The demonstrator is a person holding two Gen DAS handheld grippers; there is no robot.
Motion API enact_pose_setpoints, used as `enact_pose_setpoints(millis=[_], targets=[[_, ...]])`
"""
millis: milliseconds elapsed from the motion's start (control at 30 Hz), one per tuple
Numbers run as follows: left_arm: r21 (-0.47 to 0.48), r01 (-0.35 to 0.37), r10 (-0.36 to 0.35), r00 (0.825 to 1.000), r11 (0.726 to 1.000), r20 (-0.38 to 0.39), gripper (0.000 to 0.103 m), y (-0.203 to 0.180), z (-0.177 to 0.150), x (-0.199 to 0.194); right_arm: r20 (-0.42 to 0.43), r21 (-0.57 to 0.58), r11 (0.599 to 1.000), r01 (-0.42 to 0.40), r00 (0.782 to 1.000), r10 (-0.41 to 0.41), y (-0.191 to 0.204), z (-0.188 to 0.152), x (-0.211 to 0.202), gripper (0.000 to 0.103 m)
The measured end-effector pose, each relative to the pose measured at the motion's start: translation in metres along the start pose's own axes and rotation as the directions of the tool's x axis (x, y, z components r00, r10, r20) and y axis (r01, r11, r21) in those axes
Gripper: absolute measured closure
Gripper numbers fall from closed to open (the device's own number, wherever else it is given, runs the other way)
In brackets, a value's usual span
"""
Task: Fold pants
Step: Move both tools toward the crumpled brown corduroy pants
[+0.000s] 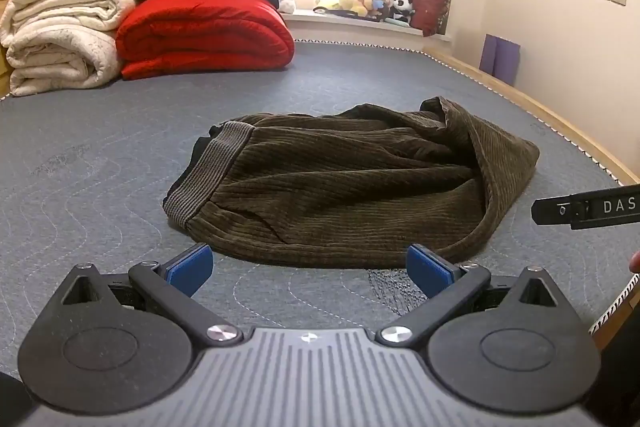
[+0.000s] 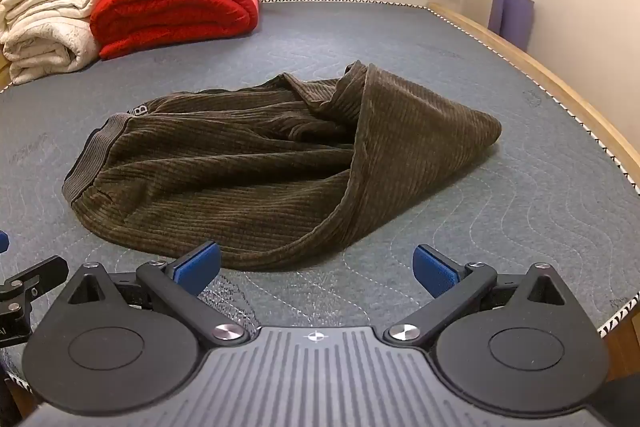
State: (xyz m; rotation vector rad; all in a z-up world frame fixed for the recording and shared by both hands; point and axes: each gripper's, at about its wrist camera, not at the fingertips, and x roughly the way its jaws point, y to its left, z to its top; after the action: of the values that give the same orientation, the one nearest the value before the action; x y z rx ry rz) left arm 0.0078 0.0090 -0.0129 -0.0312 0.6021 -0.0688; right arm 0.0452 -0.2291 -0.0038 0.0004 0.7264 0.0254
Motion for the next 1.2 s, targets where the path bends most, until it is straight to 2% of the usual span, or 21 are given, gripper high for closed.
enact_pose_setpoints(millis=[1000, 1200], targets=[[0.027, 0.025, -0.025, 1.0, 0.999, -0.006, 0.0, -0.0038, -0.0039, 0.0022, 0.01, 0.006, 1.0, -0.005, 1.0, 0.005, -0.0007, 0.0023, -0.004, 0.001], [0.021, 0.042, -0.042, 0.999, 0.999, -0.004, 0.0, -0.0023, -0.0025, 0.0017, 0.0, -0.015, 1.0, -0.004, 1.0, 0.004, 0.0063, 0.0001, -0.0049, 0.005]])
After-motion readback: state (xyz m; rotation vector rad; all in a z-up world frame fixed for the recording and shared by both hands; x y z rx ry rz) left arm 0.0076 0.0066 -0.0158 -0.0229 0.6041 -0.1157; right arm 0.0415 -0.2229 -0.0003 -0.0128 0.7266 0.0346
